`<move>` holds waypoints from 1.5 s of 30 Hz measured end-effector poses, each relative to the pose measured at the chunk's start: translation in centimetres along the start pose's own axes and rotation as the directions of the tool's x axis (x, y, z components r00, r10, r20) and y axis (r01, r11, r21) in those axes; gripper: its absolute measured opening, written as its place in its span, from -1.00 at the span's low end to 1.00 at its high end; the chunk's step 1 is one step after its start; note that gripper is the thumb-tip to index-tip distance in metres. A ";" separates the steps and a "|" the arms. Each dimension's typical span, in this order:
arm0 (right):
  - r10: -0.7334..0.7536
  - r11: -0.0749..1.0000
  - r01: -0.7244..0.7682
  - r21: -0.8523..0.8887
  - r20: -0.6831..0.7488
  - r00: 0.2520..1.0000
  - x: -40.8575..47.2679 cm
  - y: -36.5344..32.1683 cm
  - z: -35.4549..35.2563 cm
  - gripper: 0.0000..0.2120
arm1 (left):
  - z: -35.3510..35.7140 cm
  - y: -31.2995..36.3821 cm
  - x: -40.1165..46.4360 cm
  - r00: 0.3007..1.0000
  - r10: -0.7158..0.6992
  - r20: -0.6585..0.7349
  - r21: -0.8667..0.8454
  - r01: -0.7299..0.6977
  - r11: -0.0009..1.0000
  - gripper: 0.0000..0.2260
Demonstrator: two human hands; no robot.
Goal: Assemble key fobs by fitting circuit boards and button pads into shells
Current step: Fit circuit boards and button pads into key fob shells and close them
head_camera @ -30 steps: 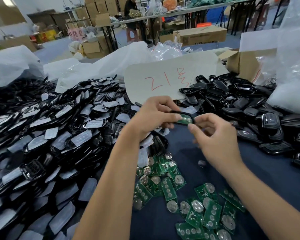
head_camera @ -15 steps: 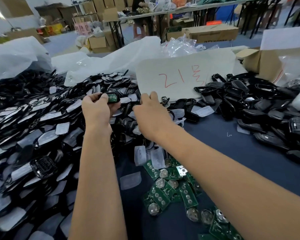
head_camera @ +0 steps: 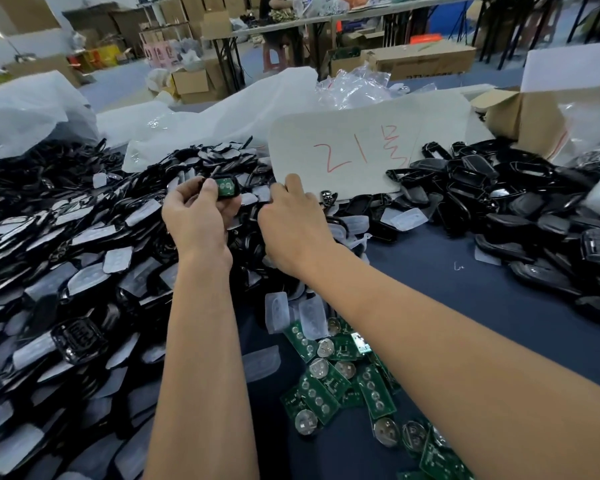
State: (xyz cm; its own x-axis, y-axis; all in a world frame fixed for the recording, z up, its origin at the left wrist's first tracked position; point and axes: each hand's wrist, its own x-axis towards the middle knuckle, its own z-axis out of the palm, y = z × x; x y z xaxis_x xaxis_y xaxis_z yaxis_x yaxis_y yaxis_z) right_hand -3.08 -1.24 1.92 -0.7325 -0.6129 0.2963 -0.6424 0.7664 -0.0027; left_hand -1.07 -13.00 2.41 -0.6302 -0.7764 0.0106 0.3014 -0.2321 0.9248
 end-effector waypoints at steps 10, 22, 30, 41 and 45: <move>0.728 0.151 -0.203 0.968 0.030 0.685 -9.3 10.8 -0.6 -0.78 | 5.1 -0.1 -5.4 0.816 -0.072 0.574 0.290 -0.121 0.949 -0.88; 0.663 0.354 -0.216 0.910 -0.081 0.744 -18.7 16.8 1.1 -0.70 | 9.3 -7.6 -11.9 0.511 -0.246 0.824 0.560 -0.666 0.493 -0.85; 0.527 0.360 -0.188 0.914 -0.033 0.849 -18.4 16.7 0.9 -0.75 | 9.2 -7.8 -12.6 0.494 -0.193 0.848 0.404 -0.365 0.839 -0.91; 0.584 0.302 -0.023 0.953 -0.166 0.795 -18.6 17.4 0.6 -0.82 | 9.5 -7.5 -14.3 0.419 -0.234 0.878 0.346 -0.216 0.913 -0.89; 0.609 0.168 0.006 0.986 -0.108 0.786 -18.5 16.8 0.8 -0.79 | 9.5 -7.3 -14.1 0.438 -0.269 0.858 0.358 -0.133 0.924 -0.87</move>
State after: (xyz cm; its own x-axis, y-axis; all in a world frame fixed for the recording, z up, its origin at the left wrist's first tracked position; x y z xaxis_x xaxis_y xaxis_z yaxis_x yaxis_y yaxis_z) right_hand -0.50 22.81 -4.32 -0.9424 0.0054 0.3345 -0.3342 -0.0644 -0.9403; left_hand -1.17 5.18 -0.87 -0.9709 0.2252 0.0817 0.1062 0.0987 0.9894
